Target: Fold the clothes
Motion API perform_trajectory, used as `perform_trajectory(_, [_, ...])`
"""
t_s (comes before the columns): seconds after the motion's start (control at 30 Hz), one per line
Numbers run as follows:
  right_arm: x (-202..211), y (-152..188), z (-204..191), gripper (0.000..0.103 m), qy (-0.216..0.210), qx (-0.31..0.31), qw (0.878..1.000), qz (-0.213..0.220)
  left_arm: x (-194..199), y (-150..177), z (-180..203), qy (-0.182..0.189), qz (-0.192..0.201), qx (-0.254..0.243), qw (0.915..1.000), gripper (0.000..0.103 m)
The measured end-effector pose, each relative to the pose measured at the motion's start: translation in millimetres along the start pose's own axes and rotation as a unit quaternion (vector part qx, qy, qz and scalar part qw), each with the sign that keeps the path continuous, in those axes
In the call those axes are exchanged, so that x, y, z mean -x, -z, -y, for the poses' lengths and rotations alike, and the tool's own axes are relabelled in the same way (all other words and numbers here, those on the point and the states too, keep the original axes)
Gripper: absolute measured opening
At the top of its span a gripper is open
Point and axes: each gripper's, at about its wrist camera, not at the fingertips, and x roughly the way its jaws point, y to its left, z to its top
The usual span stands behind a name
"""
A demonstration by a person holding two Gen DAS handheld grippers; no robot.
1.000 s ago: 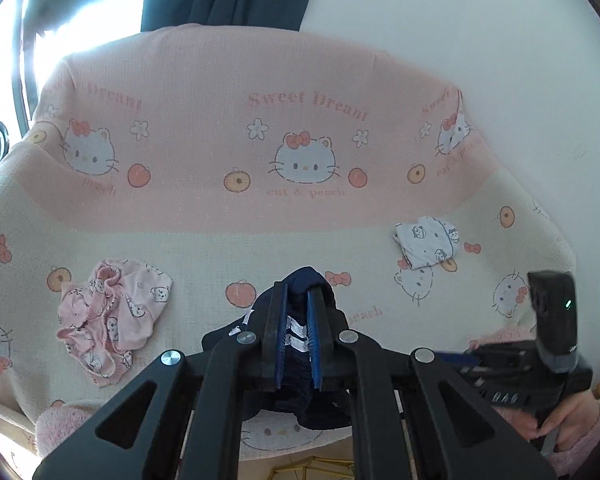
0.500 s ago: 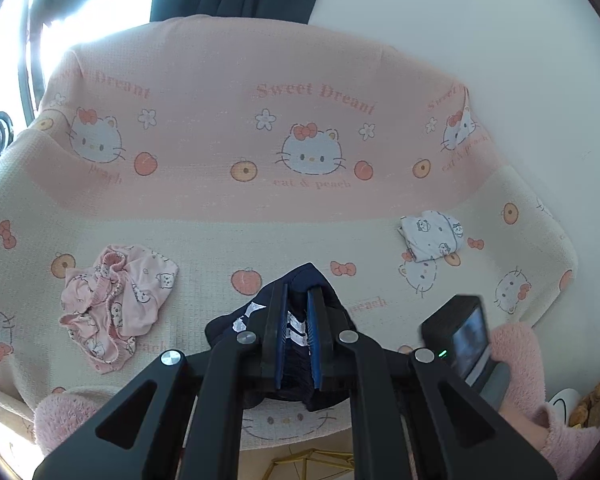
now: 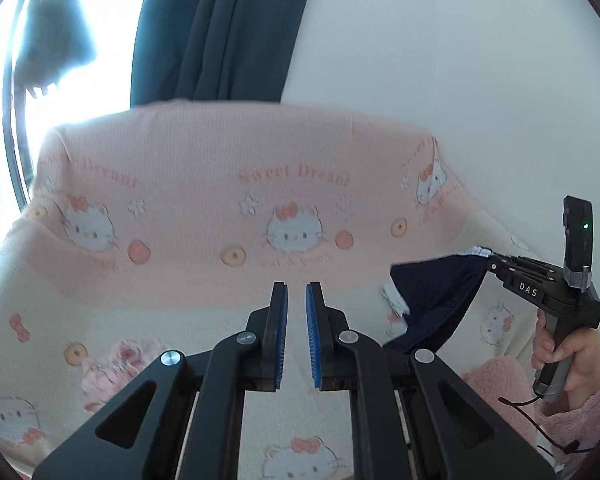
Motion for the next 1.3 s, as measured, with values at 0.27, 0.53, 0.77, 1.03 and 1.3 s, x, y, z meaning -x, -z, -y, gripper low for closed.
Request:
perform_trajectory(0.27, [-12,25,5,0.007,-0.023,-0.017,0.999,-0.042,-127,98,38,0.083,-0.168,0.039,0.9815,0.027])
perform_trajectory(0.53, [-1,22,4,0.008,-0.068,-0.047,0.995,-0.049,-118,115,66,0.166,-0.155,0.057,0.9722,0.047])
perform_trajectory(0.77, [13,17,-25,0.008,-0.116,-0.044,0.991,-0.039,-105,133,52,0.128,-0.149,0.104,0.9749,0.047])
perform_trajectory(1.03, [45,-8,-51,0.008,-0.135,-0.018,0.991,0.010,-111,147,25,0.228,-0.149,0.238,0.9323,0.047])
perform_trajectory(1.3, [50,0,-54,0.008,-0.126,0.000,0.992,0.014,-103,143,26,0.104,-0.146,0.183,0.9667,0.004])
